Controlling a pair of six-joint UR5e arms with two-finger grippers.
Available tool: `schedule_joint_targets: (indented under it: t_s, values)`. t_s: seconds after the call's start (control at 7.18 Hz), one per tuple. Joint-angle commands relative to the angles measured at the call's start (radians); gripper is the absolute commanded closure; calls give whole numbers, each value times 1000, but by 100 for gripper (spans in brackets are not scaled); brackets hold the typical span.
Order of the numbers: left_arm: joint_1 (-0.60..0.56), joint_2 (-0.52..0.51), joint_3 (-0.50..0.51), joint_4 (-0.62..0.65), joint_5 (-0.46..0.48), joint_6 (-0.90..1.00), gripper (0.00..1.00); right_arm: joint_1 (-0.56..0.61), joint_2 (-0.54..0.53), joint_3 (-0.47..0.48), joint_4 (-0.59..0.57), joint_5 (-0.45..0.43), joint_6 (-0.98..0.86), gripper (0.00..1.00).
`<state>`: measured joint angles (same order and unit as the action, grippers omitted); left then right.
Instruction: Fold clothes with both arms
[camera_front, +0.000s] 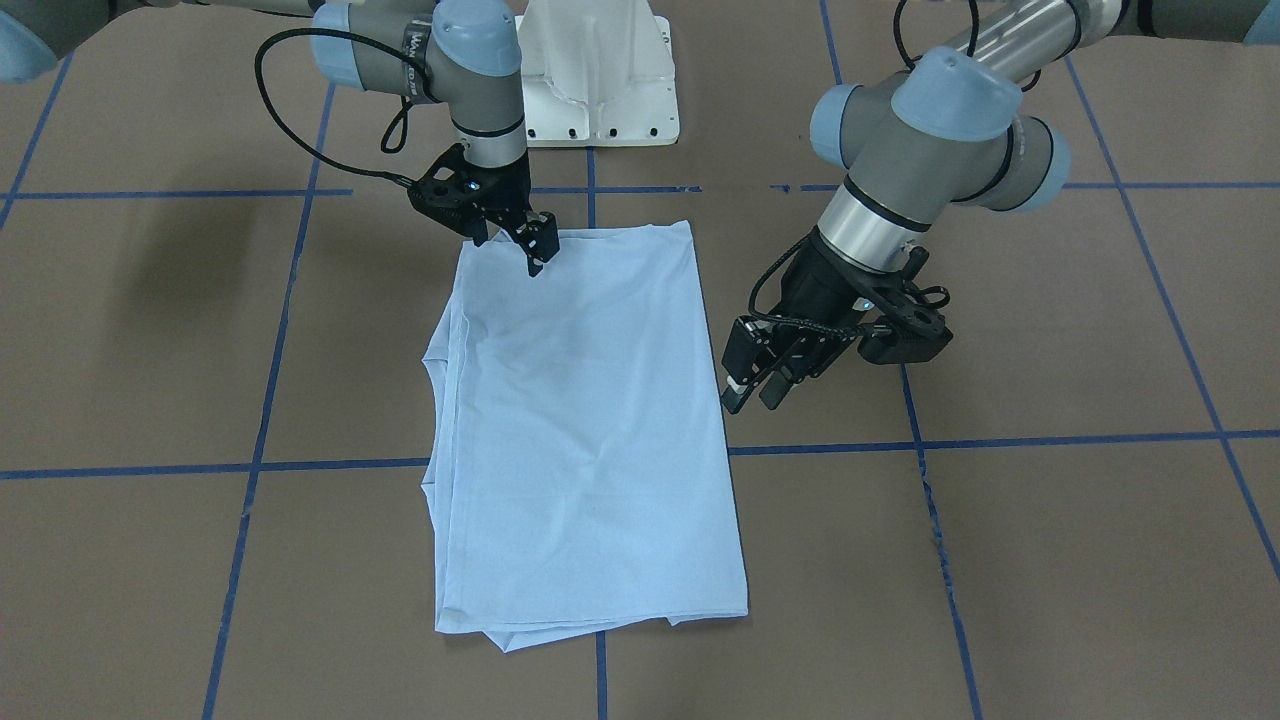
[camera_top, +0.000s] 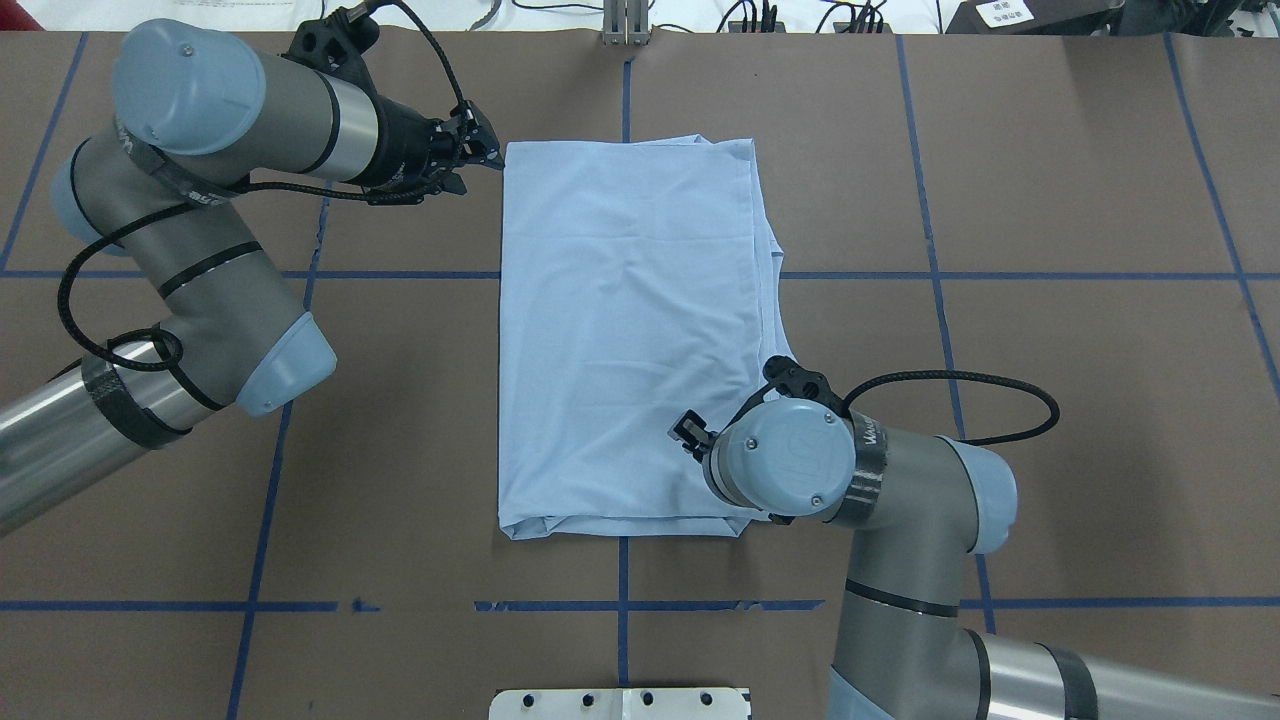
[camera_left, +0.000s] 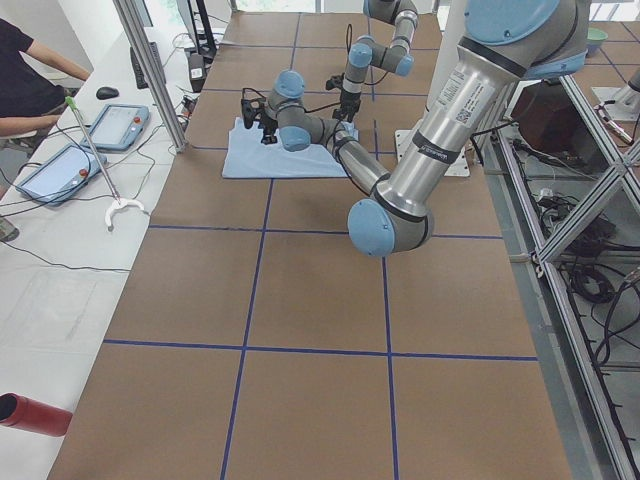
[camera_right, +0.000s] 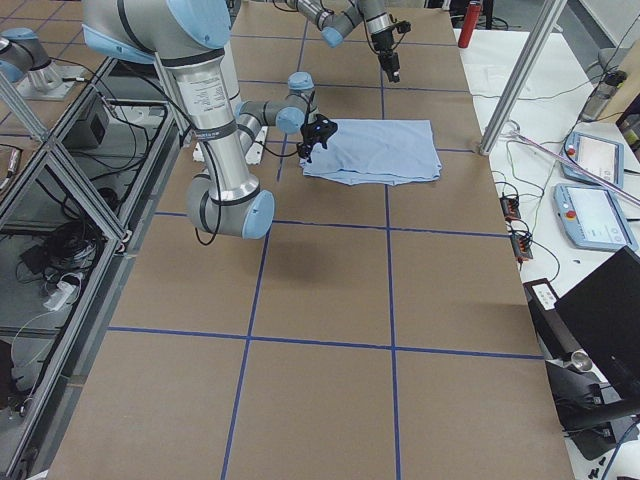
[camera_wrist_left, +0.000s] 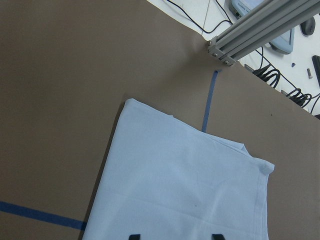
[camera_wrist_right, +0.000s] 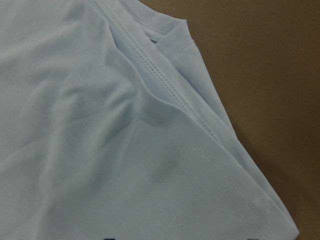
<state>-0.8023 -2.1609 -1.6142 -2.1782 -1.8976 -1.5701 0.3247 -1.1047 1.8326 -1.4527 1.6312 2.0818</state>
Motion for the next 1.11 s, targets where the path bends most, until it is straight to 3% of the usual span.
schedule_joint_targets:
  t_s: [0.0,0.56,0.84,0.97]
  values:
    - [0,0,-4,0,0,-1,43,5,-34,7,45,12,53,9]
    - [0,0,-9,0,2,-5,43,-32,-55,1,34,7,53,13]
    - [0,3,-16,9,3,-5,42,-21,-57,-1,32,4,50,38]
    - [0,3,-24,21,3,-5,42,-9,-57,-1,32,7,49,57]
